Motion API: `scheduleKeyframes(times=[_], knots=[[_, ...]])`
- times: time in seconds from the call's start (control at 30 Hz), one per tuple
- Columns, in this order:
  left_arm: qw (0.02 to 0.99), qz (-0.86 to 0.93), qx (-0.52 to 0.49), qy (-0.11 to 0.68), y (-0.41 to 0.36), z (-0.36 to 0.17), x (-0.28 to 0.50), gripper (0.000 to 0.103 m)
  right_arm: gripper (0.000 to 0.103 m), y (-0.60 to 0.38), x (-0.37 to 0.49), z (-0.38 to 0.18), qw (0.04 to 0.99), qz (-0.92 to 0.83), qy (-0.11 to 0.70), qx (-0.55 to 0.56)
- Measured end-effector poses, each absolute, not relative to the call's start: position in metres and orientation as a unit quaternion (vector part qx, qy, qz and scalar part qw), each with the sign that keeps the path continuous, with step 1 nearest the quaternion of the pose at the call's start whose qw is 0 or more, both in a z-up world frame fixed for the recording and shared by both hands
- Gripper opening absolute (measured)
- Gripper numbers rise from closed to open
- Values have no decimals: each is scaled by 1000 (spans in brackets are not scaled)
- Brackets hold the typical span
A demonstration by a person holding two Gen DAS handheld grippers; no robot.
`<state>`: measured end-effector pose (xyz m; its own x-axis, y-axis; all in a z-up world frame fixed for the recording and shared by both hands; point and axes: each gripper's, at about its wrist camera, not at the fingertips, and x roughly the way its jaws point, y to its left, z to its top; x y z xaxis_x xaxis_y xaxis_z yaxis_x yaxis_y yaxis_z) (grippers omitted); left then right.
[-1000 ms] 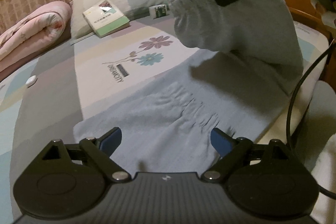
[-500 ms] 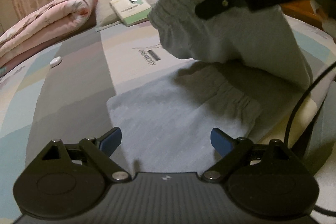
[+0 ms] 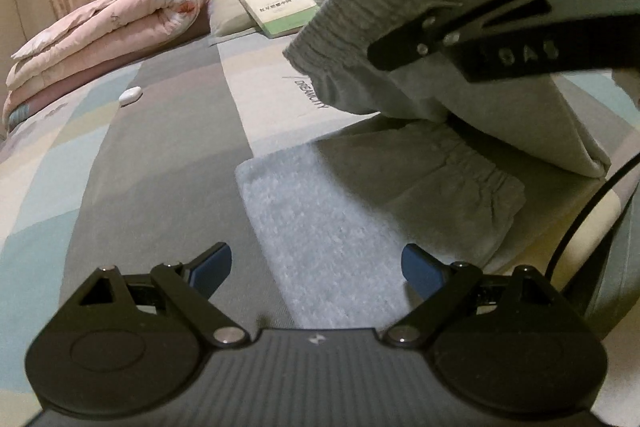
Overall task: Fold clothes
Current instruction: 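Lay the waistband over onto the folded cuffs and open the right gripper, then grasp the gathered elastic edge of the bundle with the left gripper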
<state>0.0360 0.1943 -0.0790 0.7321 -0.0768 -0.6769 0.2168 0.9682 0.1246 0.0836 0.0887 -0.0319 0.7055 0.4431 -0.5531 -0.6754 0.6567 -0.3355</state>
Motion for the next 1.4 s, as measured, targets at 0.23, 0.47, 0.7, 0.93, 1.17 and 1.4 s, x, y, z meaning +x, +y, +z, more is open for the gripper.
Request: scheduleKeyframes(times=[0.23,0.47,0.7,0.93,1.17,1.4], knots=[[923,-81,89,365,198,-83,34,92,28,97,92,-54,858,359,269,-252],[918,-107,65,376,200,-88,32,92,39,90,109,-63,832,405,333,-181],[908,-169,-5,383,204,-97,36,92,76,65,120,-48,799,466,371,-83],[896,-194,-67,393,217,-101,49,92,83,17,133,-24,832,429,351,-29],[891,-201,-140,382,244,-74,83,92,85,-26,145,-23,851,389,353,23],[826,-192,-263,459,270,-106,158,91,87,-49,150,-28,855,372,356,56]])
